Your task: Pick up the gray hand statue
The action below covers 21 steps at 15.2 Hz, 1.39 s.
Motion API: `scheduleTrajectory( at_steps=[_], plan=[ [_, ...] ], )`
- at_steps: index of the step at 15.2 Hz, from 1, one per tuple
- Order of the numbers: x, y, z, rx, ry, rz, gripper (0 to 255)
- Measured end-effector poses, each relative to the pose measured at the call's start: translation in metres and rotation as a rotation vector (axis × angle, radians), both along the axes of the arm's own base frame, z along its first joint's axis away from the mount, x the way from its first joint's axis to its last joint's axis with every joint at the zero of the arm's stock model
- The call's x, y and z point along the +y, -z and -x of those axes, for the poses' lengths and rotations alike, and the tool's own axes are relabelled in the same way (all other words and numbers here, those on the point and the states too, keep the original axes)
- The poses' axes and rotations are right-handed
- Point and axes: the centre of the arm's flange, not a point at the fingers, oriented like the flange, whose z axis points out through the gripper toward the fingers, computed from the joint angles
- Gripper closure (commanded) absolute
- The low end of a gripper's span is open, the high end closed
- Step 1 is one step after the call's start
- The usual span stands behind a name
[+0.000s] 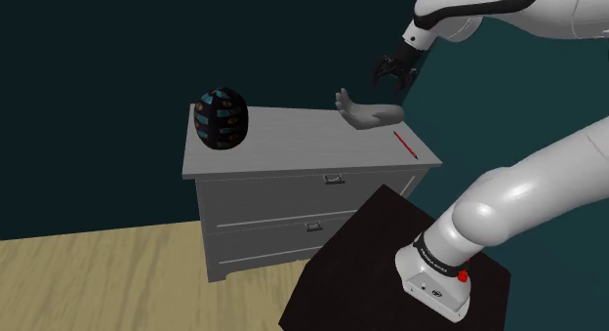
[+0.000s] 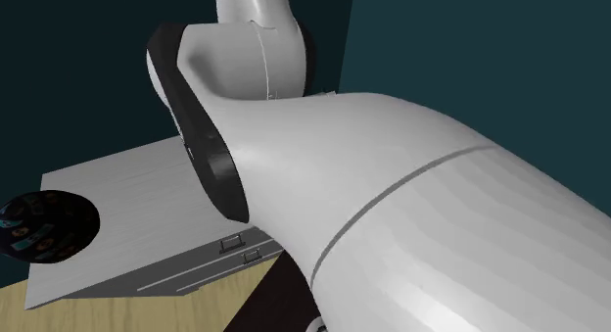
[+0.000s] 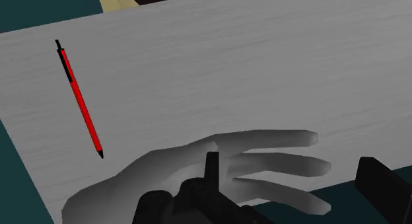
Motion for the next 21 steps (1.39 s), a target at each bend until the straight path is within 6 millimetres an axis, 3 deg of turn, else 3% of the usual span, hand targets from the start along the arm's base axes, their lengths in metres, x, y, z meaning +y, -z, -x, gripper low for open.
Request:
scheduleTrajectory(
  at_steps=[12,14,21],
  plan=[
    [-0.134,0.105,0.022,-0.016,0.343,-0.144,0],
    [-0.145,0.117,0.025,-0.018,0.369,-0.154,0],
    [-0.148,0.152,0.024,-0.019,0.377,-0.157,0]
  ],
)
